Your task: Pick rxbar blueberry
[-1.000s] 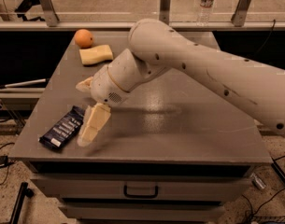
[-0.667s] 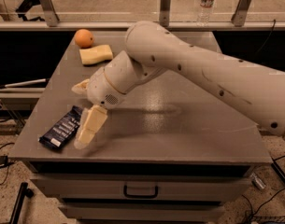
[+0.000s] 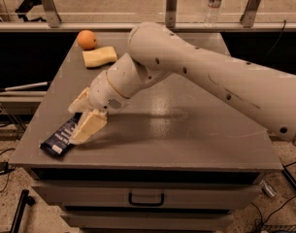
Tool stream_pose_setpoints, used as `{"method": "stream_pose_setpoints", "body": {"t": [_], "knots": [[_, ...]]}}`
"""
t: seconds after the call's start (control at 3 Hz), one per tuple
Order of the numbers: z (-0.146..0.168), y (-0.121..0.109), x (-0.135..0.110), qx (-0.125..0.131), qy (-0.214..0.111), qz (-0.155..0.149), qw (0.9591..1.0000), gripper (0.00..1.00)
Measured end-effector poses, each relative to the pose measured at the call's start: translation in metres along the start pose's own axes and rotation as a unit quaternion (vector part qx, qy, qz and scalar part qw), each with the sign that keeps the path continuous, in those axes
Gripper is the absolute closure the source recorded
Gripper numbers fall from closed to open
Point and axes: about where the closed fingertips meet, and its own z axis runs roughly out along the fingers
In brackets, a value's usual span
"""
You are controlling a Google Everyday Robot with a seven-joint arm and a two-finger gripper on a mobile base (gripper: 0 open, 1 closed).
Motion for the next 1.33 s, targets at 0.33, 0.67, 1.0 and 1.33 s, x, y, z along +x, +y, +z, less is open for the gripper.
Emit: {"method": "stream_pose_setpoints", "body": {"t": [0.33,0.67,1.0,1.33], "knots": [[0.0013,0.0008,-0.0009,-0.001,0.0,-0.001,1.0,0.62],[0.0026,0.0017,-0.002,-0.003,0.0,-0.002,1.0,0.85],[0.0039,0.0026,-0.0029,-0.004,0.001,-0.003,1.0,1.0],[-0.0007,0.0032,-0.007,0.005,-0.012,-0.007,0.9999,1.0]]}}
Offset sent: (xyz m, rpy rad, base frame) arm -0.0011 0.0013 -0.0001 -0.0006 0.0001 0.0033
